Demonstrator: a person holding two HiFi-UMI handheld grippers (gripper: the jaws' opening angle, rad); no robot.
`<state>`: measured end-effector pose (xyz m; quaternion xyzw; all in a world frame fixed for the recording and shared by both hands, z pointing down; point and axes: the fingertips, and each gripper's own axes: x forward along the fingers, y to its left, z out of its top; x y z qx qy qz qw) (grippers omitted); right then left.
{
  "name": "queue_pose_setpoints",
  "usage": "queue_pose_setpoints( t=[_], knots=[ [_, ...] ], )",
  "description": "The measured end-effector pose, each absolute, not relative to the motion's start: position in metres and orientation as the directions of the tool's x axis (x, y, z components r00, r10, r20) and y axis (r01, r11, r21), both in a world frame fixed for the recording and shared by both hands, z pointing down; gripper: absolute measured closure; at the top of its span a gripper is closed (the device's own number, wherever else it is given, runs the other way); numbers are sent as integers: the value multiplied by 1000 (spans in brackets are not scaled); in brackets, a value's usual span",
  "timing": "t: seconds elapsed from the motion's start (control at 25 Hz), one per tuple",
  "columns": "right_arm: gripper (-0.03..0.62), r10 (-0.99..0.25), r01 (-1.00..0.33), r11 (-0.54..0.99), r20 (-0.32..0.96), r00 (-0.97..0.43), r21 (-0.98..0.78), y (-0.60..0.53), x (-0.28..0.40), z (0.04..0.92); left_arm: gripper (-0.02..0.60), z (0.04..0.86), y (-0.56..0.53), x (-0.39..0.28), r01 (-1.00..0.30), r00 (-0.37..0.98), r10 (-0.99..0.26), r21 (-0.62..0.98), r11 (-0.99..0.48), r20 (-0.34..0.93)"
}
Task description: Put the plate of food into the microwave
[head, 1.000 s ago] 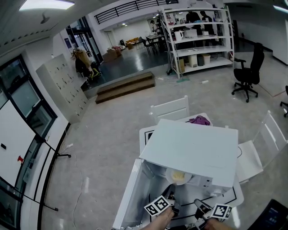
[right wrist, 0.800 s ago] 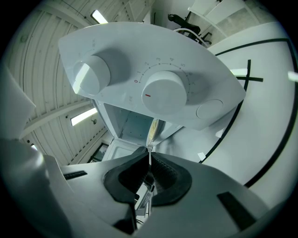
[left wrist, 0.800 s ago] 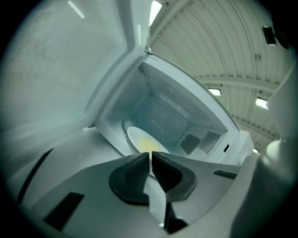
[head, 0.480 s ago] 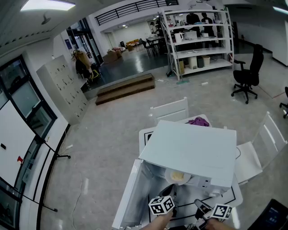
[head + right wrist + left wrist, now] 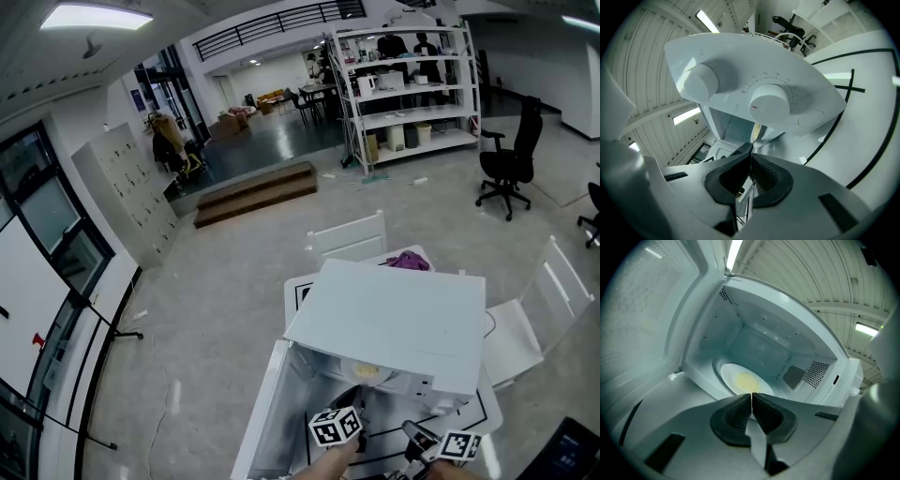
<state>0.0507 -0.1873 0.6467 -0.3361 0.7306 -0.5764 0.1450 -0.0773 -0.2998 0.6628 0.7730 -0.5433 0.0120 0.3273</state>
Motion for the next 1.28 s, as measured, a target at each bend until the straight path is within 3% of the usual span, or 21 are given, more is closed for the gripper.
queue_pose_setpoints(
  t=[0.16,0.28,1.28],
  knots=[
    [580,-649,-401,79,258,-715,-913,-182,57,654,566,666,-306,-77,-850,410,-828,490,-194,383],
    [580,-647,-359,126,198,-737,-925,-186,51,648,566,668,-313,-77,-853,410,-824,485,-195,390],
    [580,-672,-386,132,204,-712,-913,-184,57,640,566,664,-344,-64,-850,446,-782,478,-219,435]
  ],
)
